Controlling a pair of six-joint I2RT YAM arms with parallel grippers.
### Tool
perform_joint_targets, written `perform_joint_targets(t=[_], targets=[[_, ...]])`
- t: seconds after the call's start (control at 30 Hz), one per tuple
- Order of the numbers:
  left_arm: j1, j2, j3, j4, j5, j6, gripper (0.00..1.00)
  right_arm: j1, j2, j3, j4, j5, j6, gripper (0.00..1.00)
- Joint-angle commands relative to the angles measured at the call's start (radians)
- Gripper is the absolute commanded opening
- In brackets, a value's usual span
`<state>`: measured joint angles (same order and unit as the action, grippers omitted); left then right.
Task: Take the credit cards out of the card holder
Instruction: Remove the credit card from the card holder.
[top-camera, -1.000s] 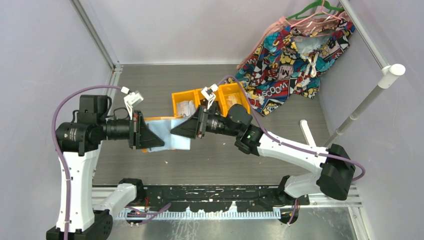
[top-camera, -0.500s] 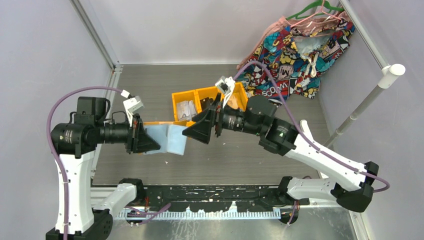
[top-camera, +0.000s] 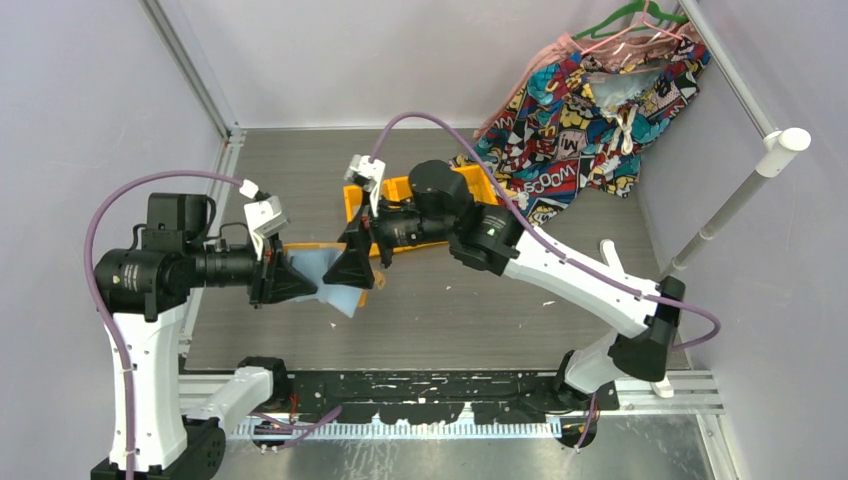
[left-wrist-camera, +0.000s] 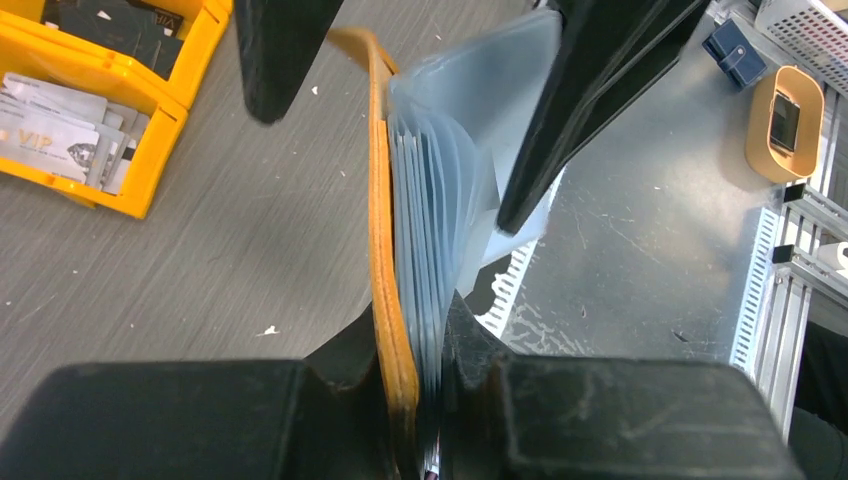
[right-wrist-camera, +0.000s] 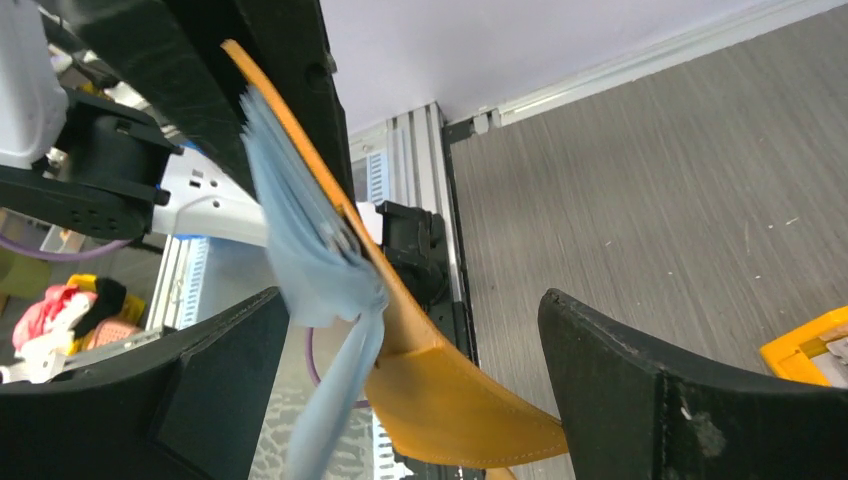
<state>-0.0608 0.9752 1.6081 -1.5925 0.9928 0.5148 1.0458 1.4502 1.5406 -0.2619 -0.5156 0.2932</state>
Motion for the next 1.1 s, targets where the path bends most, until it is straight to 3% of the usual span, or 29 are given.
perform_joint_targets(t=[0.0,0.13,0.27,0.37,0.47,0.57,0.8,1.07], targets=[[-0.003,-0.004,0.031,-0.184,0.04,0.037,0.0,0.025,0.019,0.09,-0.004,-0.089,-0.052,0.99],[-0.004,-0.001,0.029,-0.182,0.046,0.038,0.0,0.027,0.058,0.108,0.011,-0.094,-0.032,0.97],[-0.004,-0.001,0.033,-0.184,0.042,0.036,0.0,0.027,0.082,0.126,0.023,-0.1,0.004,0.83],[-0.004,-0.003,0.034,-0.184,0.048,0.033,0.0,0.026,0.085,0.126,0.035,-0.065,0.03,0.65],[-0.004,0.0,0.043,-0.184,0.06,0.017,0.02,0.022,0.087,0.121,0.036,-0.016,0.056,0.34],[-0.008,-0.002,0.055,-0.184,0.072,0.007,0.06,0.012,0.075,0.087,0.081,-0.012,0.096,0.24],[-0.016,0.019,0.105,-0.185,0.083,-0.051,0.16,-0.024,-0.023,-0.055,0.149,0.004,0.103,0.14],[-0.028,0.045,0.165,-0.184,0.151,-0.119,0.19,-0.054,-0.092,-0.115,0.143,-0.012,0.108,0.13]])
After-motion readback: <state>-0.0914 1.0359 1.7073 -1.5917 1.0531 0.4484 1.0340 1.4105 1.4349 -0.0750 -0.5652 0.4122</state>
